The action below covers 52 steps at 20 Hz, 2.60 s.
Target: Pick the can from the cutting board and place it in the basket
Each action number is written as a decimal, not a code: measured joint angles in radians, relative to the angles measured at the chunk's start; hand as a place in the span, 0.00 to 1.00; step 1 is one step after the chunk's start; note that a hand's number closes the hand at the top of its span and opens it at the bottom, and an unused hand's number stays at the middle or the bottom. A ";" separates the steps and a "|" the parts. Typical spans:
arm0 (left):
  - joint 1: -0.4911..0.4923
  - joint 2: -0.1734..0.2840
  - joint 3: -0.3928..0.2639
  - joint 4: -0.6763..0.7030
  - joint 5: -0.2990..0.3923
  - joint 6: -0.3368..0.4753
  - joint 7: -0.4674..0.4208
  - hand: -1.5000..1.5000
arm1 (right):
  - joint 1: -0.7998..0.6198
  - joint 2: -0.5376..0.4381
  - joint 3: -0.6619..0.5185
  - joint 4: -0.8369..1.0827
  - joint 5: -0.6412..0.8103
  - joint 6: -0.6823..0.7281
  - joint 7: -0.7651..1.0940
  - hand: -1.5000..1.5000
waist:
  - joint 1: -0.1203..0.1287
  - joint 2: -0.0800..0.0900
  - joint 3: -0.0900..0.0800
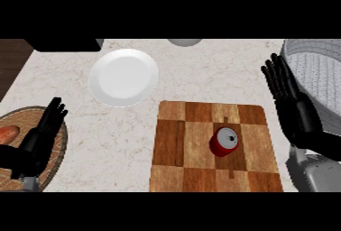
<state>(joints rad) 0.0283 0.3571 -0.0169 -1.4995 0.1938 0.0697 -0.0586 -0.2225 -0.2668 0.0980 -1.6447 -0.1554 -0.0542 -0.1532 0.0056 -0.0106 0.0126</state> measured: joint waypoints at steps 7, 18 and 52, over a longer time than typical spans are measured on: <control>-0.074 0.017 0.044 -0.005 -0.032 0.081 0.076 0.50 | 0.149 -0.031 -0.105 -0.053 0.133 -0.229 0.134 1.00 | -0.049 0.003 -0.011; -0.153 0.001 0.022 0.007 -0.062 0.120 0.162 0.50 | 0.185 0.144 -0.078 -0.016 0.721 -0.750 0.388 0.00 | -0.024 0.009 -0.021; -0.202 -0.030 0.028 0.019 -0.089 0.106 0.203 0.50 | 0.229 0.260 0.235 -0.542 1.155 0.132 1.336 0.00 | -0.006 0.010 -0.013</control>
<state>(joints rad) -0.1736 0.3266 0.0116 -1.4802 0.1050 0.1760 0.1442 0.0066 -0.0067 0.3327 -2.1870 0.9993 0.0778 1.1831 -0.0001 -0.0008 -0.0008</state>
